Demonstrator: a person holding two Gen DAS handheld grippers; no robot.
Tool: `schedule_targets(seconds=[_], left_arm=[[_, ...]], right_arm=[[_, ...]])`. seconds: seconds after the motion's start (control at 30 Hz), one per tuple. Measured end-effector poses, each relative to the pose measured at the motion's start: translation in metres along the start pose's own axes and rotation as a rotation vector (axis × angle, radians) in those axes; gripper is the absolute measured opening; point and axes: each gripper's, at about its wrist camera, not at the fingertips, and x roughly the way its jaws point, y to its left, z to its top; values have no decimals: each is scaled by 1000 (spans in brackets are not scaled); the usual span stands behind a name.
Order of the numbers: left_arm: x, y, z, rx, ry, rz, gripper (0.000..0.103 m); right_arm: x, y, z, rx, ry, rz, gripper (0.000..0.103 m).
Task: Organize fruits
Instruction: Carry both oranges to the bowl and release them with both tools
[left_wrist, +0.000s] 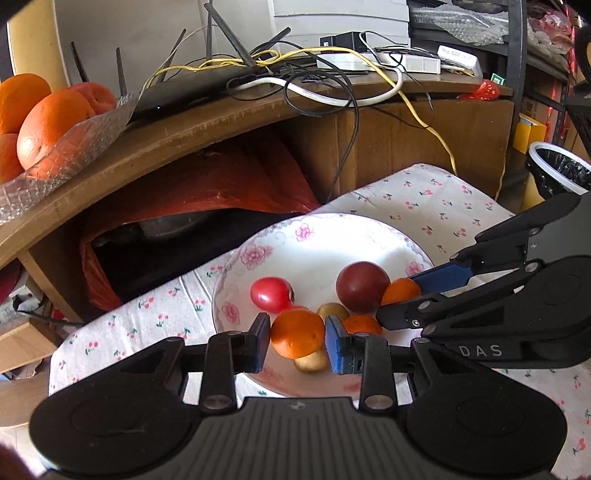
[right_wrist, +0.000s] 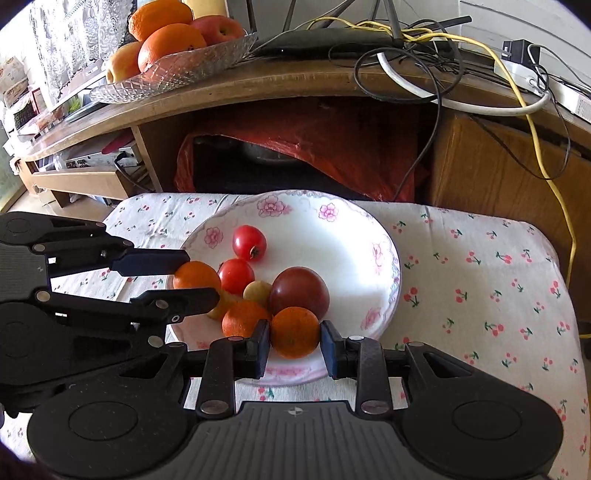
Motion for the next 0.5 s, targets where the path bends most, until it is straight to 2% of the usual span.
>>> schedule_targets(seconds=[0.4, 0.5], left_arm=[[8, 3, 5, 0, -18, 9, 42], [8, 5, 5, -11, -16, 19, 49]], right_arm=[[8, -6, 5, -3, -32, -27, 29], [4, -8, 6, 6, -48, -32, 35]])
